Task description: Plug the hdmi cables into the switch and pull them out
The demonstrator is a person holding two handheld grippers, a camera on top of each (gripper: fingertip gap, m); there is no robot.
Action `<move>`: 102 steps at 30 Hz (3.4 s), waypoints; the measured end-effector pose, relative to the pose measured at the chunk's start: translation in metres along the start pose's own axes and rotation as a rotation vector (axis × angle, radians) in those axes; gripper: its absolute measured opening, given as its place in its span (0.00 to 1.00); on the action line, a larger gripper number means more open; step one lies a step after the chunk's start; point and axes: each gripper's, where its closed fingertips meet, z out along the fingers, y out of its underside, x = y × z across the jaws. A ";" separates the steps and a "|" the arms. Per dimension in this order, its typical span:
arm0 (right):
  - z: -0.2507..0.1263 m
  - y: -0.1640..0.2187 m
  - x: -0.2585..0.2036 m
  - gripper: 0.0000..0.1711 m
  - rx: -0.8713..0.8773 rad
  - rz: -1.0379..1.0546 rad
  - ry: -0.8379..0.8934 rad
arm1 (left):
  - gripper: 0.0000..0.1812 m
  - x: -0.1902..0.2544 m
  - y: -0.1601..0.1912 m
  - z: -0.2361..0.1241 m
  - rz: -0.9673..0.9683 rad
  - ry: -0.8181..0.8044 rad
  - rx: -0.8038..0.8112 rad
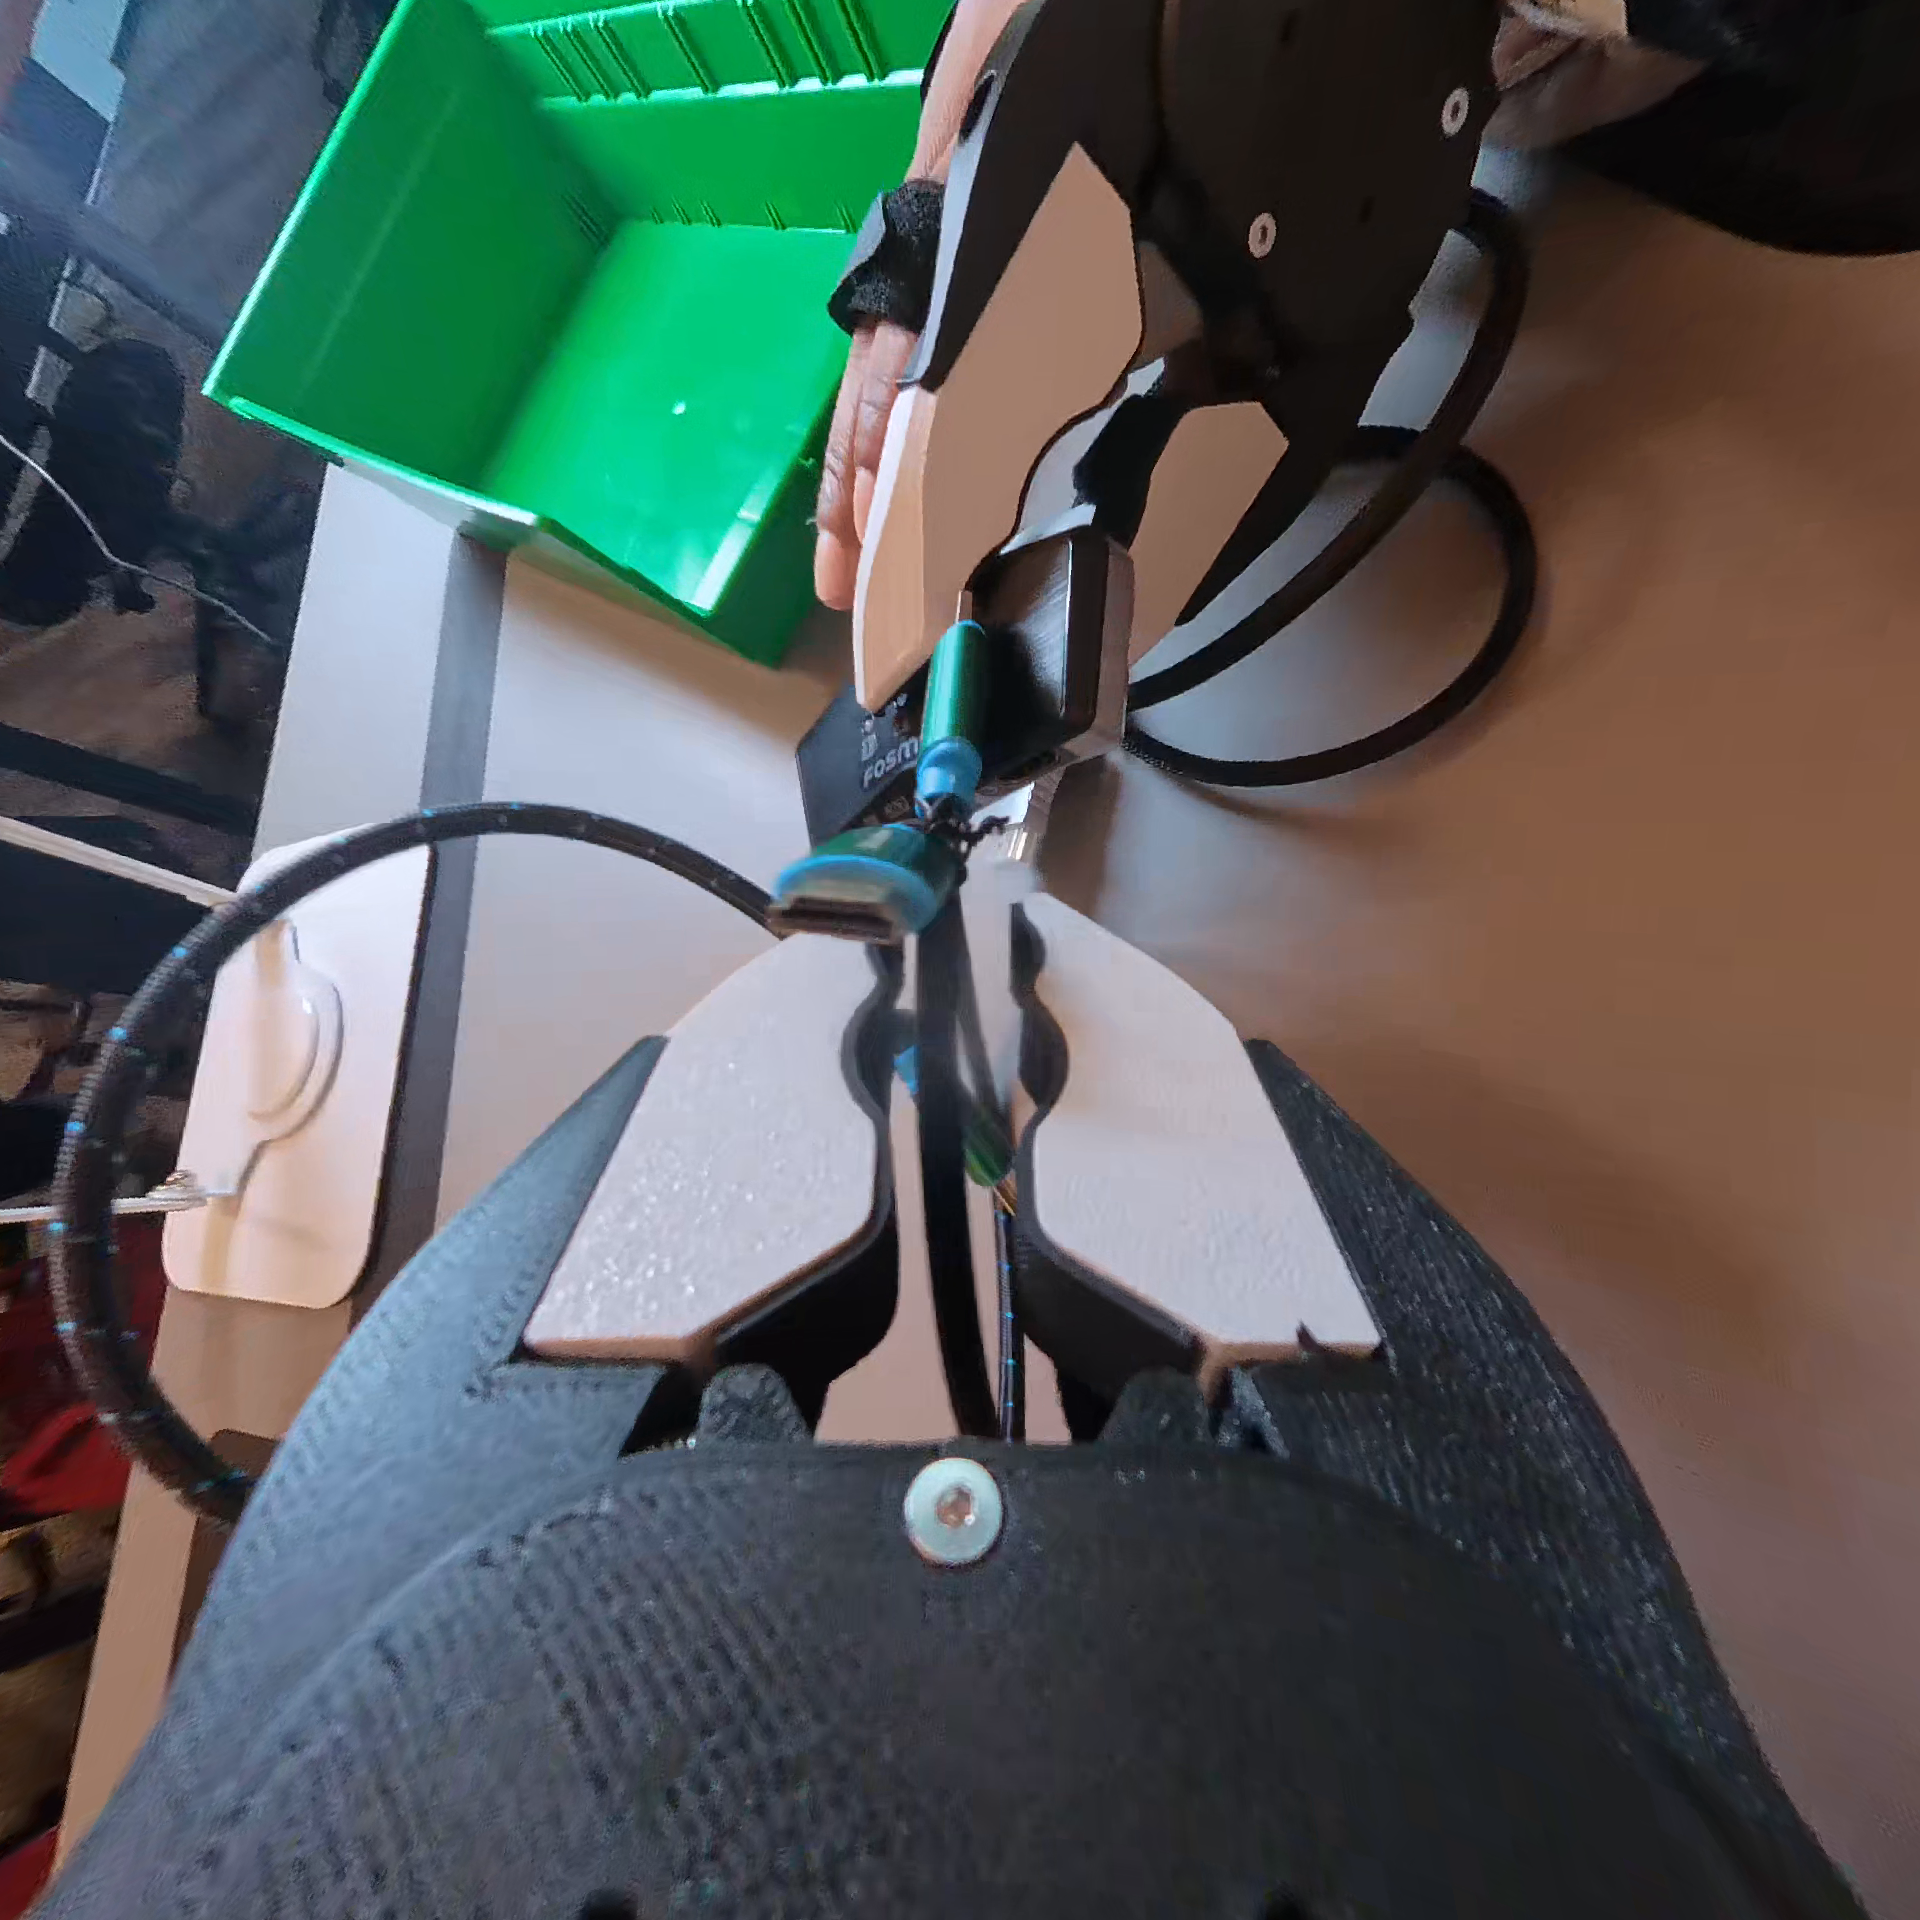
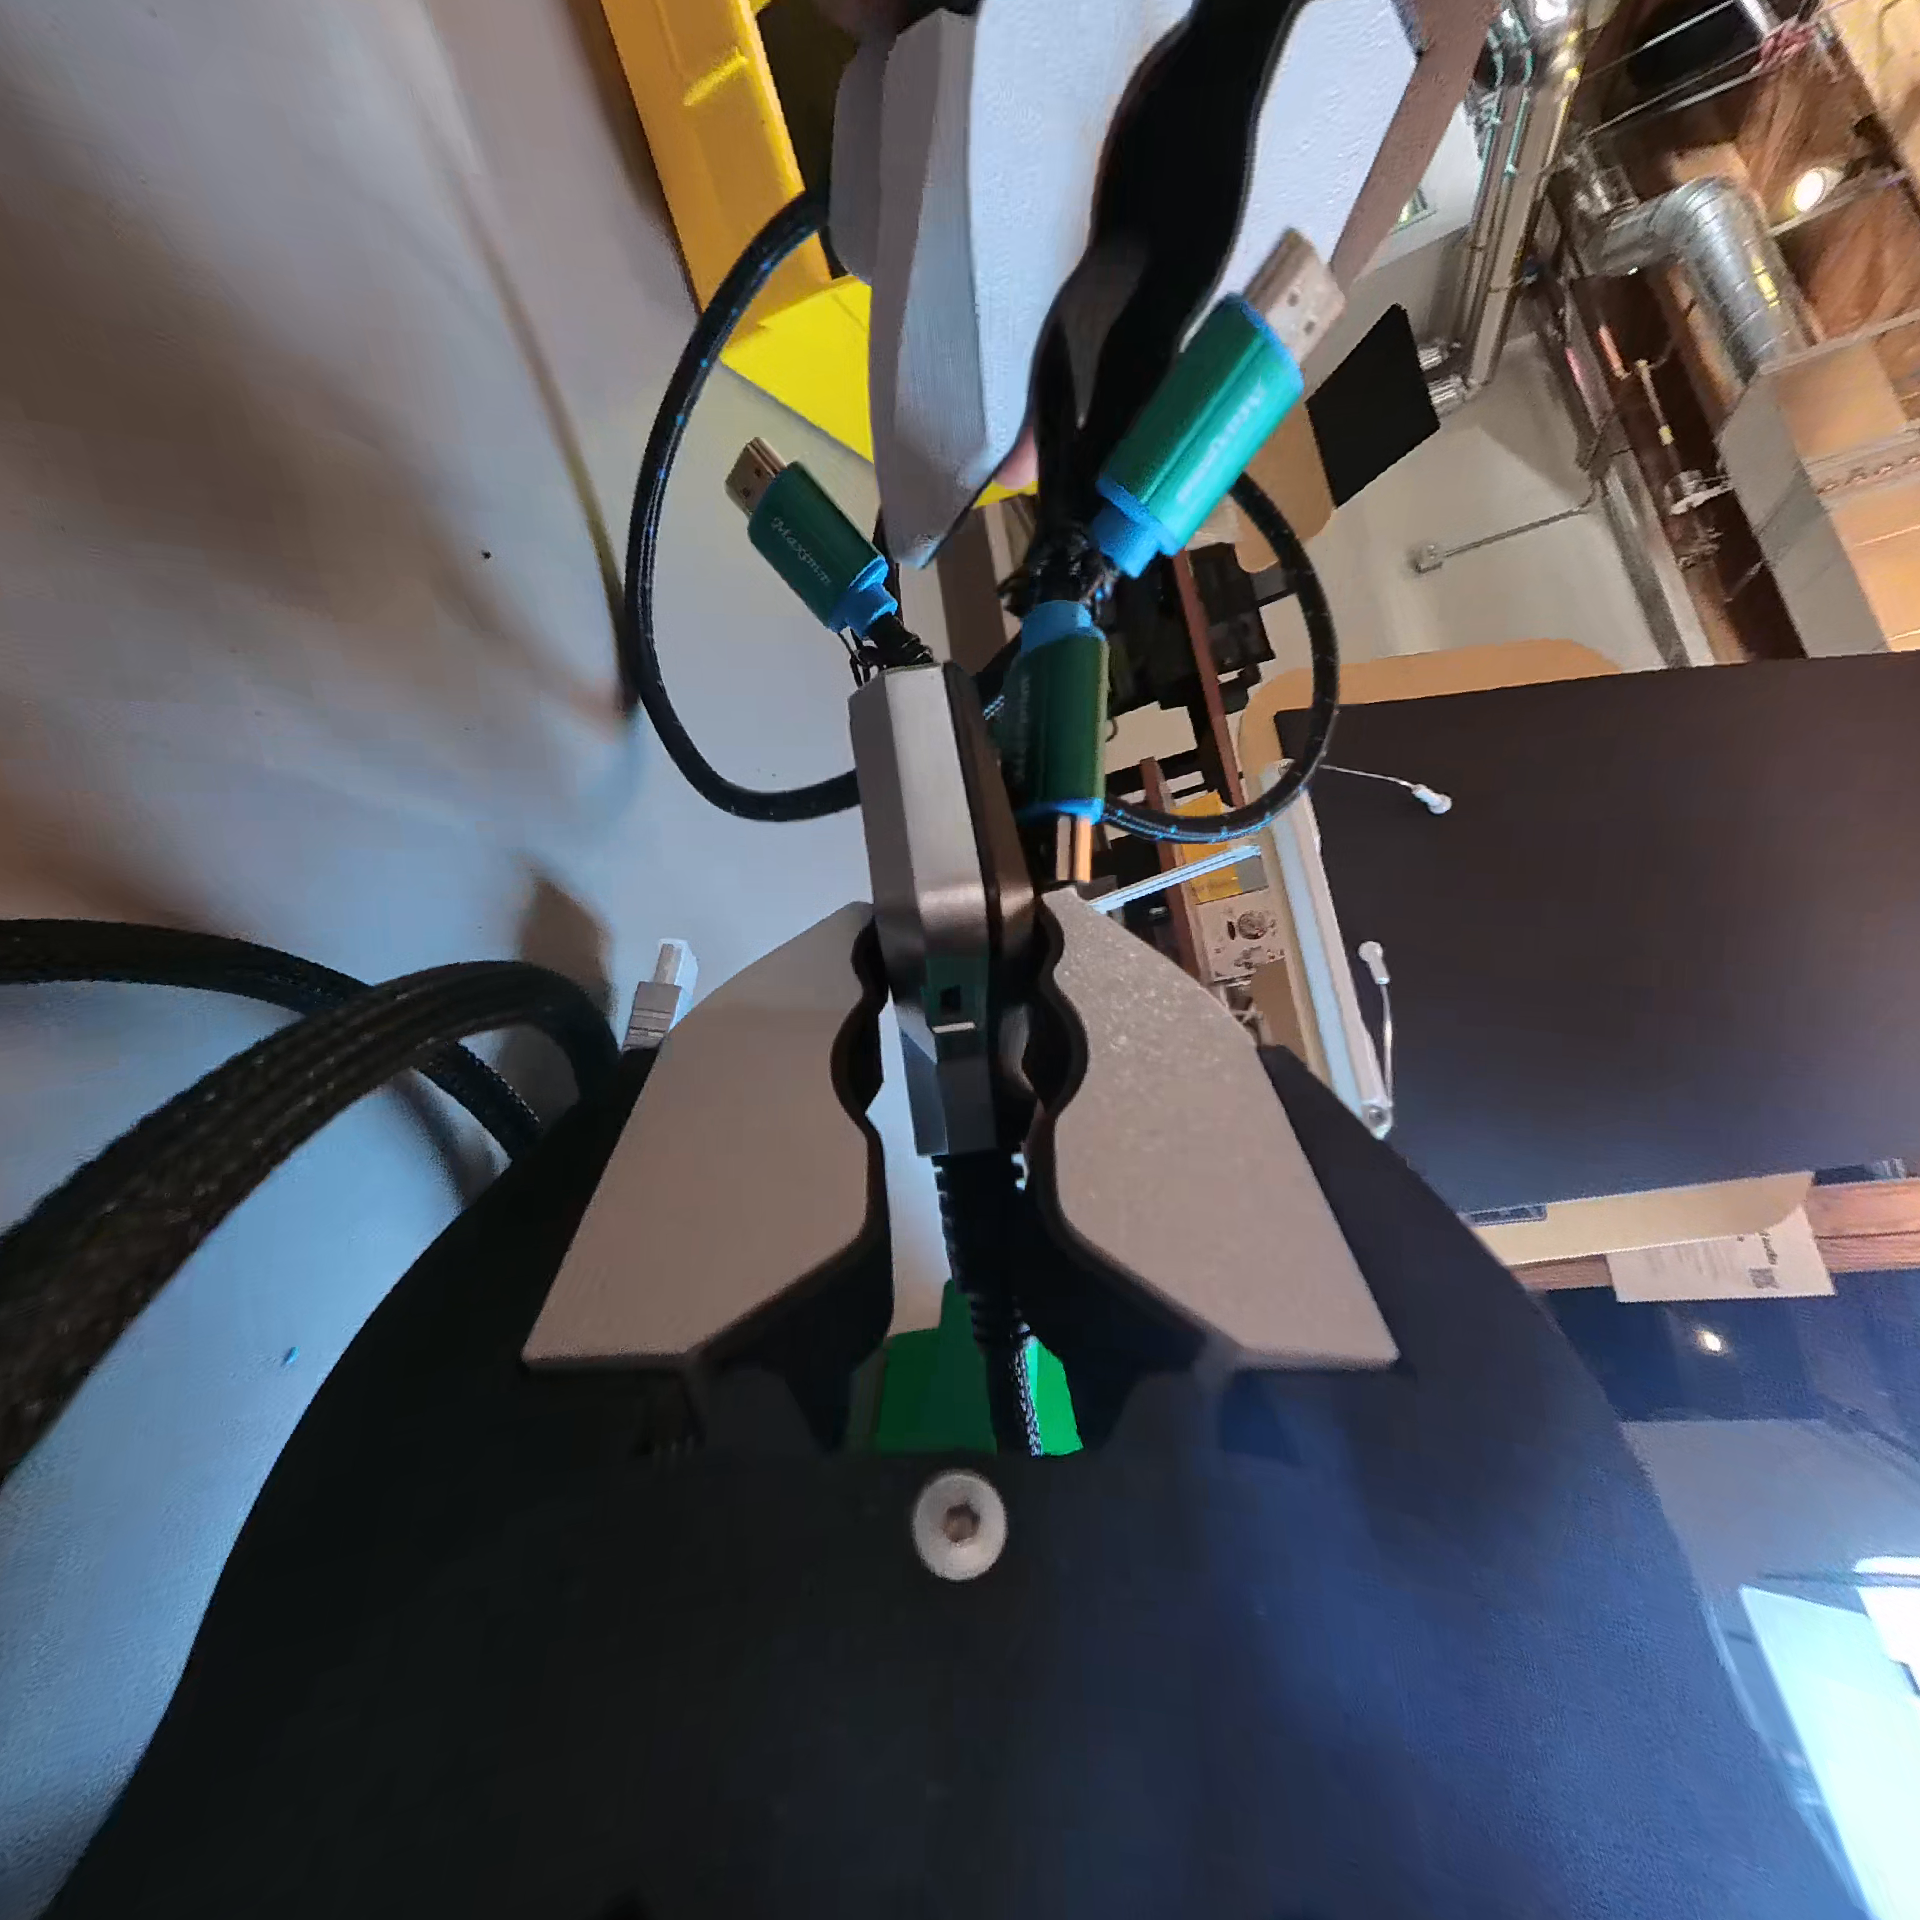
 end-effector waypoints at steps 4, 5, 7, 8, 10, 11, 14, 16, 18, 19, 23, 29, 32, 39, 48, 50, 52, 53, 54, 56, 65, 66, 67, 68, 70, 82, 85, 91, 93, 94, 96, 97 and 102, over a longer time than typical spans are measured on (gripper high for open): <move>0.000 0.000 0.002 0.14 0.001 0.040 -0.011 | 0.15 -0.008 -0.006 0.003 0.021 -0.064 0.049; -0.001 0.000 0.002 0.14 0.002 0.051 -0.012 | 0.15 -0.010 -0.006 0.005 0.019 -0.078 0.056; -0.001 0.001 0.003 0.14 0.005 0.065 -0.016 | 0.17 -0.013 -0.006 0.008 -0.002 -0.100 0.066; -0.002 0.002 0.003 0.14 0.004 0.065 -0.017 | 0.17 -0.012 -0.006 0.009 -0.015 -0.093 0.075; -0.002 0.002 0.003 0.14 0.003 0.065 -0.021 | 0.16 -0.010 -0.010 0.008 -0.059 -0.060 0.111; -0.002 0.002 0.003 0.14 0.004 0.065 -0.021 | 0.16 -0.010 -0.012 0.006 -0.103 -0.038 0.137; -0.002 0.001 0.003 0.14 0.006 0.066 -0.024 | 0.16 -0.008 -0.015 0.005 -0.274 0.050 0.194; -0.001 0.001 0.001 0.14 0.006 0.061 -0.033 | 0.17 -0.012 -0.013 0.007 -0.314 0.031 0.194; -0.001 0.000 0.000 0.14 0.005 0.056 -0.038 | 0.19 -0.019 -0.014 0.008 -0.361 -0.004 0.196; -0.001 0.001 0.000 0.14 0.004 0.056 -0.037 | 0.20 -0.020 -0.013 0.010 -0.361 -0.015 0.183; -0.002 0.000 0.000 0.14 0.006 0.062 -0.041 | 0.15 -0.011 -0.009 0.018 -0.241 -0.039 0.137; -0.006 0.006 0.011 0.14 0.013 0.163 -0.040 | 0.09 -0.014 -0.021 0.016 -0.086 -0.145 0.145; -0.012 0.010 0.024 0.14 0.047 0.280 -0.029 | 0.09 -0.022 -0.025 0.003 0.006 -0.218 0.116; -0.017 0.013 0.029 0.14 0.058 0.347 -0.057 | 0.09 -0.020 -0.024 -0.001 0.214 -0.308 -0.033; -0.014 0.014 0.025 0.14 0.032 0.291 -0.053 | 0.09 -0.023 -0.017 -0.002 0.129 -0.289 -0.056; -0.013 0.015 0.023 0.14 0.025 0.278 -0.055 | 0.09 -0.023 -0.015 0.000 0.131 -0.286 -0.059; -0.013 0.016 0.021 0.14 0.014 0.266 -0.059 | 0.09 -0.023 -0.013 0.001 0.146 -0.288 -0.076; -0.012 0.017 0.020 0.14 0.010 0.263 -0.058 | 0.09 -0.023 -0.012 0.002 0.150 -0.293 -0.083; -0.012 0.017 0.020 0.14 0.007 0.264 -0.060 | 0.09 -0.023 -0.012 0.003 0.149 -0.293 -0.085; -0.012 0.018 0.020 0.14 0.004 0.274 -0.063 | 0.09 -0.022 -0.013 0.003 0.146 -0.286 -0.073; -0.017 0.011 0.019 0.14 0.057 0.357 -0.113 | 0.08 -0.013 -0.025 0.002 0.055 -0.181 0.108; -0.017 0.009 0.019 0.13 0.068 0.368 -0.124 | 0.08 -0.013 -0.025 0.002 0.049 -0.177 0.116; -0.018 0.004 0.019 0.13 0.091 0.389 -0.138 | 0.08 -0.013 -0.025 0.003 0.042 -0.176 0.117; -0.018 0.004 0.017 0.13 0.086 0.401 -0.155 | 0.08 -0.013 -0.024 0.003 0.043 -0.174 0.123; -0.018 0.004 0.013 0.13 0.077 0.395 -0.182 | 0.08 -0.011 -0.021 0.005 0.037 -0.152 0.105; -0.012 0.006 0.017 0.15 -0.086 0.302 -0.143 | 0.08 -0.012 -0.016 0.009 0.026 -0.157 0.024; -0.021 -0.007 0.031 0.18 -0.067 0.222 -0.081 | 0.08 -0.016 -0.015 0.003 0.036 -0.182 0.001; -0.024 -0.015 0.029 0.14 -0.125 0.050 -0.074 | 0.08 -0.014 -0.017 0.001 0.082 -0.194 -0.007; -0.035 -0.029 0.046 0.13 -0.093 0.092 -0.077 | 0.10 -0.017 -0.032 -0.015 0.057 -0.200 0.068; -0.042 -0.036 0.062 0.13 -0.075 0.112 -0.059 | 0.13 -0.024 -0.042 -0.032 0.035 -0.233 0.114; -0.060 -0.050 0.103 0.13 -0.016 0.145 0.020 | 0.19 -0.045 -0.069 -0.080 -0.011 -0.344 0.253; -0.068 -0.054 0.126 0.12 -0.004 0.145 0.050 | 0.22 -0.055 -0.083 -0.111 -0.045 -0.408 0.350; -0.088 -0.048 0.244 0.12 -0.036 0.081 0.184 | 0.17 -0.073 -0.103 -0.221 -0.132 -0.615 0.651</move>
